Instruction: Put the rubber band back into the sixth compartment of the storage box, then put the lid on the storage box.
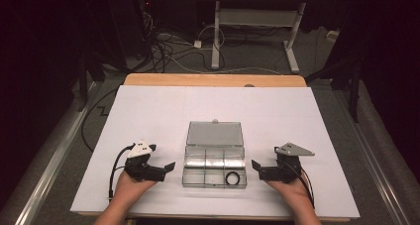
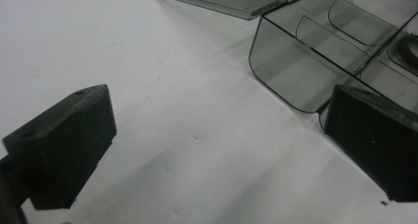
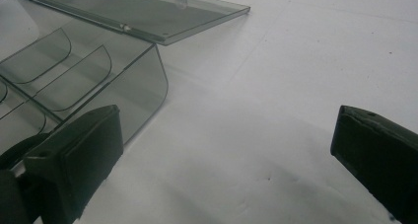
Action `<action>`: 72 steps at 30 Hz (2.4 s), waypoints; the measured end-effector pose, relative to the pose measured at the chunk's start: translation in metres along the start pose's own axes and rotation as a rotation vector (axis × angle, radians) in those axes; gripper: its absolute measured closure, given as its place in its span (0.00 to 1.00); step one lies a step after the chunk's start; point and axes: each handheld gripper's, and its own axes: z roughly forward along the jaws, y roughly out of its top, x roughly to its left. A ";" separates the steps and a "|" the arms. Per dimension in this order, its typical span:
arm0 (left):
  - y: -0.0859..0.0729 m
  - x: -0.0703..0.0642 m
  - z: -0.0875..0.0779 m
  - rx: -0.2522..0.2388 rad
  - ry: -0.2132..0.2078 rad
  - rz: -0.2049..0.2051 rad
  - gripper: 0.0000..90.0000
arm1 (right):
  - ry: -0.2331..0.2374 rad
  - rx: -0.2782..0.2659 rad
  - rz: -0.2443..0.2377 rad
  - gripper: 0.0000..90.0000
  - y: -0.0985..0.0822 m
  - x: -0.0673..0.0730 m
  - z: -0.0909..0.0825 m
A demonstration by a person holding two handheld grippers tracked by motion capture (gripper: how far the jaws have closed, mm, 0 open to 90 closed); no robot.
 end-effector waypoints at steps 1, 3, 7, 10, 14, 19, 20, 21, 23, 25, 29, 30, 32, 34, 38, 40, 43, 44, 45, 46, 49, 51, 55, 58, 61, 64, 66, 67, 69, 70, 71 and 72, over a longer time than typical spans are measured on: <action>0.002 0.001 0.001 0.001 -0.006 -0.011 0.00 | 0.005 0.003 0.000 0.00 0.001 -0.001 0.001; 0.006 0.003 0.004 -0.007 -0.011 -0.011 0.00 | 0.013 -0.002 0.000 0.00 0.004 -0.004 0.001; 0.013 0.008 0.011 -0.010 -0.021 -0.018 0.00 | 0.007 -0.016 0.010 0.00 0.009 -0.010 0.003; 0.017 0.010 0.015 -0.017 -0.025 -0.028 0.00 | 0.019 -0.036 0.023 0.00 0.011 -0.015 0.005; 0.023 0.013 0.021 -0.022 -0.020 -0.025 0.00 | 0.007 -0.048 0.033 0.00 0.014 -0.017 0.008; 0.031 0.018 0.027 -0.048 -0.019 -0.032 0.00 | 0.011 -0.039 0.032 0.01 0.020 -0.019 0.015; 0.032 0.018 0.028 -0.050 -0.015 -0.029 0.00 | 0.010 -0.037 0.030 0.01 0.022 -0.018 0.016; 0.034 0.019 0.028 -0.048 -0.015 -0.026 0.00 | 0.010 -0.036 0.032 0.01 0.023 -0.018 0.017; 0.037 0.020 0.029 -0.051 -0.020 -0.034 0.00 | 0.014 -0.037 0.033 0.01 0.027 -0.017 0.020; 0.040 0.022 0.031 -0.044 -0.023 -0.039 0.00 | 0.018 -0.044 0.034 0.02 0.031 -0.016 0.023; 0.044 0.025 0.036 -0.036 -0.028 -0.046 0.00 | 0.017 -0.053 0.034 0.01 0.041 -0.013 0.029; 0.045 0.026 0.037 -0.038 -0.027 -0.051 0.00 | 0.020 -0.058 0.033 0.01 0.043 -0.012 0.030; 0.045 0.026 0.038 -0.042 -0.026 -0.060 0.00 | 0.030 -0.053 0.033 0.01 0.048 -0.010 0.034; 0.045 0.027 0.041 -0.037 -0.027 -0.066 0.00 | 0.035 -0.051 0.036 0.01 0.051 -0.010 0.038; 0.049 0.026 0.047 -0.024 -0.035 -0.067 0.00 | 0.045 -0.041 0.040 0.02 0.056 -0.009 0.046; 0.052 0.025 0.048 -0.032 -0.041 -0.068 0.00 | 0.056 -0.034 0.044 0.03 0.059 -0.008 0.050; 0.059 0.025 0.055 -0.033 -0.043 -0.075 0.00 | 0.062 -0.028 0.049 0.03 0.061 -0.008 0.055; 0.061 0.025 0.059 -0.028 -0.043 -0.077 0.00 | 0.061 -0.023 0.049 0.04 0.062 -0.009 0.058; 0.062 0.026 0.062 -0.021 -0.040 -0.079 0.00 | 0.062 -0.015 0.055 0.04 0.063 -0.009 0.061; 0.063 0.026 0.064 -0.018 -0.039 -0.080 0.00 | 0.065 -0.008 0.058 0.04 0.063 -0.008 0.063; 0.067 0.027 0.072 -0.002 -0.049 -0.087 0.00 | 0.072 0.010 0.058 0.05 0.065 -0.007 0.069; 0.068 0.027 0.076 0.009 -0.052 -0.087 0.00 | 0.081 0.023 0.064 0.05 0.065 -0.005 0.072; 0.069 0.025 0.082 0.024 -0.061 -0.087 0.00 | 0.099 0.044 0.076 0.08 0.064 -0.001 0.078; 0.068 0.024 0.084 0.031 -0.060 -0.089 0.00 | 0.117 0.062 0.085 0.11 0.063 0.001 0.082; 0.068 0.024 0.085 0.037 -0.060 -0.091 0.00 | 0.128 0.073 0.092 0.14 0.063 0.002 0.085; 0.067 0.024 0.086 0.044 -0.061 -0.091 0.00 | 0.139 0.086 0.096 0.18 0.064 0.003 0.087; 0.067 0.023 0.087 0.049 -0.060 -0.087 0.00 | 0.151 0.089 0.108 0.19 0.064 0.003 0.088; 0.067 0.023 0.087 0.050 -0.060 -0.086 0.00 | 0.155 0.094 0.111 0.20 0.064 0.003 0.089; 0.067 0.023 0.087 0.052 -0.061 -0.087 0.00 | 0.166 0.100 0.119 0.20 0.064 0.002 0.090; 0.067 0.023 0.087 0.053 -0.063 -0.088 0.00 | 0.174 0.104 0.127 0.20 0.064 0.002 0.090; 0.067 0.023 0.087 0.054 -0.065 -0.087 0.00 | 0.182 0.109 0.136 0.20 0.064 0.002 0.090; 0.067 0.023 0.087 0.055 -0.066 -0.087 0.00 | 0.189 0.115 0.147 0.19 0.064 0.001 0.090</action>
